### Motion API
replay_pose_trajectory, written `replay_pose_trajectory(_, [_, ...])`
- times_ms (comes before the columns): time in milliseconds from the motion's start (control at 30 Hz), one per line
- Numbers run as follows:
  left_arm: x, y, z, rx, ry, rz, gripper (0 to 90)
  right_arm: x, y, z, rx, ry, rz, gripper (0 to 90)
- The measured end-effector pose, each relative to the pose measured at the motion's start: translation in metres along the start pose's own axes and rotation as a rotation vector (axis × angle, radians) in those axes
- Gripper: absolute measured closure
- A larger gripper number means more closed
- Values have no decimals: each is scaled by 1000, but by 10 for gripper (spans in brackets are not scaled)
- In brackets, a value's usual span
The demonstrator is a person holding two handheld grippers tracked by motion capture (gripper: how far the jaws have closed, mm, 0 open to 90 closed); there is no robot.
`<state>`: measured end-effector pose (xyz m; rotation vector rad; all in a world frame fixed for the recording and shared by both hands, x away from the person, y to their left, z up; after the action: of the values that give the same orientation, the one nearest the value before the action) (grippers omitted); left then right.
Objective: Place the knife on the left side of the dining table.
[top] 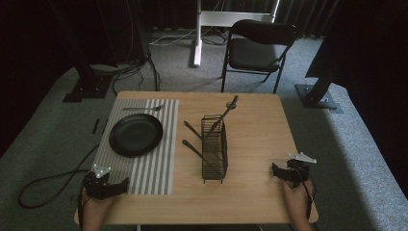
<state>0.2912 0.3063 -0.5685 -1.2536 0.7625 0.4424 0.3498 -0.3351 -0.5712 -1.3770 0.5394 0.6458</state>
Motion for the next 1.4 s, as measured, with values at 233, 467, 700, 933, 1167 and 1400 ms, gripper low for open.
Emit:
replay_pose_trajectory(233, [0, 0, 0, -1, -1, 0, 0, 0, 0, 0, 2, 1, 1, 121])
replay_pose_trajectory(467, [0, 0, 0, 0, -1, 0, 1, 0, 0, 0, 2, 1, 1, 121])
replay_pose_trajectory(700, [0, 0, 0, 2, 0, -1, 3, 0, 0, 0, 2, 1, 1, 121])
replay_pose_trajectory(933, [-2, 1, 0, -1, -6, 0, 39, 0, 0, 0, 3, 1, 1, 121])
replay_pose_trajectory(1167, [-5, -2, -7, 18, 3, 20, 45, 0, 0, 0, 3, 1, 1, 121])
replay_pose_trajectory(1400, [-11, -9, -15, 33, 41, 3, 55, 0, 0, 0, 3, 1, 1, 121])
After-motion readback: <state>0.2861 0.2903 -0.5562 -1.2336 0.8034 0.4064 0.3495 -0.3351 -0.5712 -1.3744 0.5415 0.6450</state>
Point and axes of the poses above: each handheld gripper's, and its own axes: x roughly forward along the jaws, y roughly out of its underside, z roughly to its left, the point moved 3 cm from there along x, roughly forward along the jaws, and after that the axes turned 9 degrees about x, right-handed, at the moved point
